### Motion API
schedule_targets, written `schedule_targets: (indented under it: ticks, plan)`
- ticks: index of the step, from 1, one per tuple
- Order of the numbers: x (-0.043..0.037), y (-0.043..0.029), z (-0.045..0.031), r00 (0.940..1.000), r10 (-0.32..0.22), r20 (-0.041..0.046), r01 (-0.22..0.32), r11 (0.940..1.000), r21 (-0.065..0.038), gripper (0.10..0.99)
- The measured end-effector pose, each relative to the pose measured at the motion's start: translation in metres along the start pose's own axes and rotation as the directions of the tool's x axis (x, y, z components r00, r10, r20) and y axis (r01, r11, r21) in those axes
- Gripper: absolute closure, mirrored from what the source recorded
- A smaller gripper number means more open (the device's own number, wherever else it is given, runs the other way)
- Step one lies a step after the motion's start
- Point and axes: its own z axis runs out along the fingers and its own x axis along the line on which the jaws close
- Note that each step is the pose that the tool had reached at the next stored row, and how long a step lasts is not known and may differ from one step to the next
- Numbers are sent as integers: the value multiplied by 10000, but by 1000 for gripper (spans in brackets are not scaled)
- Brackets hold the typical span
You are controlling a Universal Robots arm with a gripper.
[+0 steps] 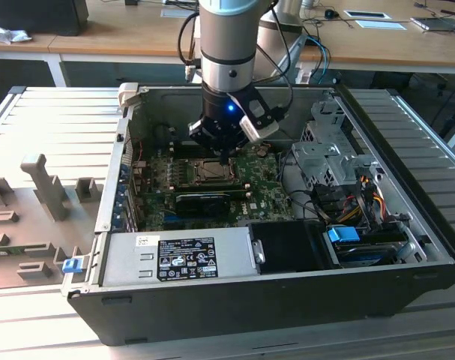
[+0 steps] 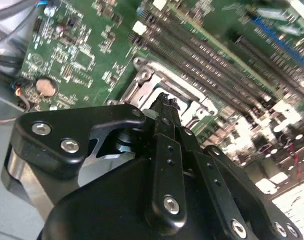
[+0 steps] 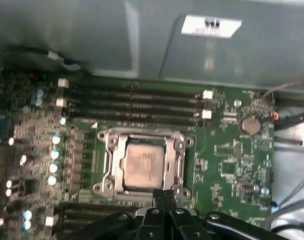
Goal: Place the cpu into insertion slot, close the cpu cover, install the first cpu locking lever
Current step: 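Install the first cpu locking lever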
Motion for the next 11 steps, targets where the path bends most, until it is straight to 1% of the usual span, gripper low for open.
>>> schedule_targets:
  ticks: [1,2,3,4,8,11]
  plan:
    - [2,-22,1,10000,5,-44,-5,10000,-6,980]
    - [4,-50,1,9999,11,-114,-11,10000,-15,980]
    - [8,-110,6,9998,18,-198,-18,10000,-36,980]
    - [12,-157,10,9998,17,-202,-18,10000,-38,980]
    - [20,-270,7,9998,19,-212,-20,10000,-39,980]
    - [24,-322,4,9996,25,-287,-26,10000,-45,980]
